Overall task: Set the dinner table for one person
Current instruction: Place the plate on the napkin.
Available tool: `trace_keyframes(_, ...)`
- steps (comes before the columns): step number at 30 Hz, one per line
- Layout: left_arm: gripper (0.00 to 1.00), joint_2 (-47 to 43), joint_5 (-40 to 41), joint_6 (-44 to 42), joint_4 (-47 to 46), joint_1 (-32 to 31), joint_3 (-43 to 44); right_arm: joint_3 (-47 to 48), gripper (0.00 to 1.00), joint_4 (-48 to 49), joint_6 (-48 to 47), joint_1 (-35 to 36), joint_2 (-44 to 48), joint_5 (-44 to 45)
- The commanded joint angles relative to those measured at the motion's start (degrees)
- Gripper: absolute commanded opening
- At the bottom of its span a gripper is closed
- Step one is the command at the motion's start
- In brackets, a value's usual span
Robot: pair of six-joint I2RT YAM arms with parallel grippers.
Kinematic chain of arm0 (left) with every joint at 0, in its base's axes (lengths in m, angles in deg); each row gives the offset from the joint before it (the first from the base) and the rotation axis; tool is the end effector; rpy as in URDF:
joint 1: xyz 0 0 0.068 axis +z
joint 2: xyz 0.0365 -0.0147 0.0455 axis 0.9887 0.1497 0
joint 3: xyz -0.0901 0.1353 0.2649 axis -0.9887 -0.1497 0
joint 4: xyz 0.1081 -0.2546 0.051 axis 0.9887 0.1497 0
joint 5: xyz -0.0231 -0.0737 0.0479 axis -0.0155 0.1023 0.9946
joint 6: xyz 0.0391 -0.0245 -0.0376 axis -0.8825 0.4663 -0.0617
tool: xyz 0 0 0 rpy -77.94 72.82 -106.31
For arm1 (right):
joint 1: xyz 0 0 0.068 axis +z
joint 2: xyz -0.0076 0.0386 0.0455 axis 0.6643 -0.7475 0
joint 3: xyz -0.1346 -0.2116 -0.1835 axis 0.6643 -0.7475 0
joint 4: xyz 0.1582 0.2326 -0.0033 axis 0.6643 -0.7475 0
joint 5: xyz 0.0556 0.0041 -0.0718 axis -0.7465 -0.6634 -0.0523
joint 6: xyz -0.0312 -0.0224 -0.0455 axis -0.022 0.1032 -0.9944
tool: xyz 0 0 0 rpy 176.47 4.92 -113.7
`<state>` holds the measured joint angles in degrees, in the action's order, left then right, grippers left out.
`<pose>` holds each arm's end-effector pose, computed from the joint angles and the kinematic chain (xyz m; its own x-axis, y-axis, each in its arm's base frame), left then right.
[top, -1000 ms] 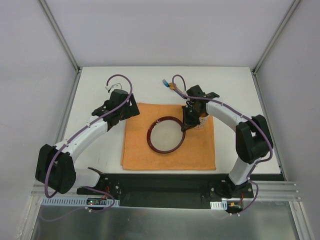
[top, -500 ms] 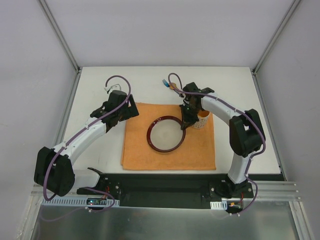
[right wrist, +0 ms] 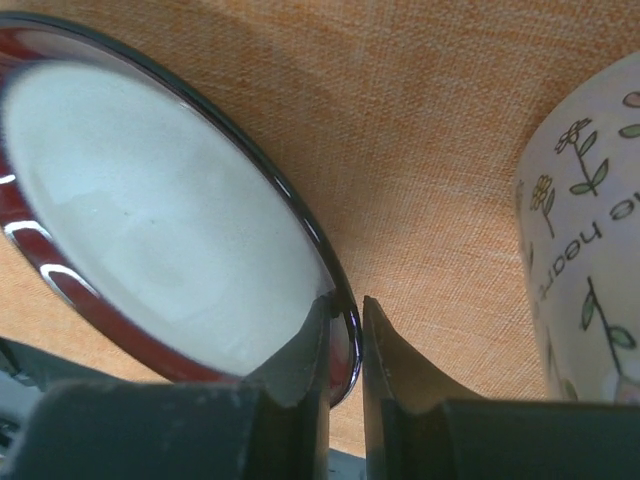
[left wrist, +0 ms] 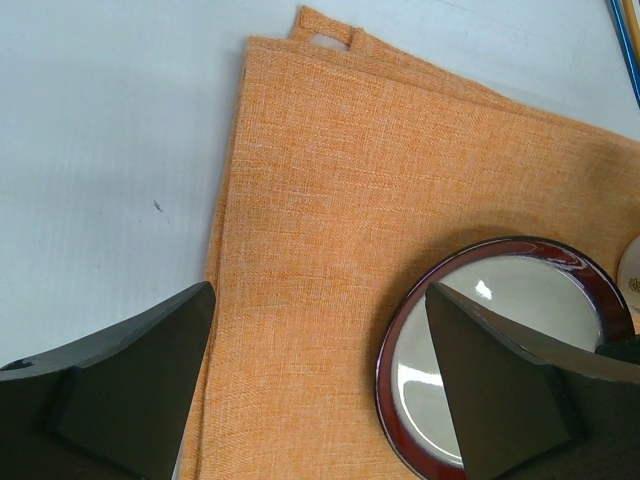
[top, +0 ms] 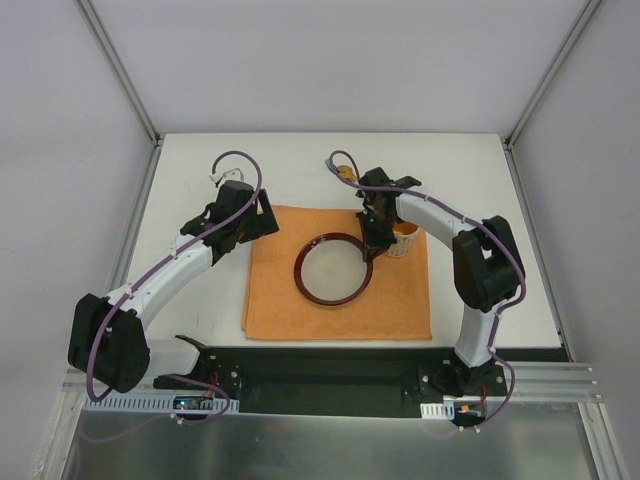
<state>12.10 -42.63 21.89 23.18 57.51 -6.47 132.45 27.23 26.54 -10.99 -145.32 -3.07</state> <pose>0.2744 -0.1126 0.2980 -0.5886 -0.3392 -0.7338 -0.0837 0.9284 -0.3621 0.3529 0.2164 0.2258 -0.8383 -0.4593 -0.2937 -0.5146 0.8446 0.1479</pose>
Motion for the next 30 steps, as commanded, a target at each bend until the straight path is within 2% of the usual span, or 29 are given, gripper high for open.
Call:
trace_keyframes(1,0.87,-0.61,-1.27,1.31,-0.37,0.59,-0.5,0.4,0.15,-4.7,-1.5,0.83,-1.99,12.21)
trace_keyframes(5,0.87,-0.09,-2.41,1.57,-0.37,0.59,-0.41,0.93,0.25,-5.48,-3.34,1.18,-1.9,12.82)
trace_keyframes(10,0.86,0.71,-4.43,1.93,-0.37,0.59,-0.68,0.49,0.31,-5.57,-3.25,1.54,-1.46,13.35)
trace_keyframes(14,0.86,0.44,-4.61,1.93,-0.37,0.59,-0.77,-0.3,0.43,-5.31,-2.99,1.89,-0.67,13.87)
trace_keyframes(17,0.86,0.44,-5.05,1.93,-0.46,0.59,-0.85,-0.65,0.48,-5.14,-2.64,2.15,0.03,14.14)
trace_keyframes(30,0.86,0.71,-5.23,1.05,-0.54,0.59,-0.33,3.03,0.48,-6.28,-2.02,3.47,-0.32,13.44)
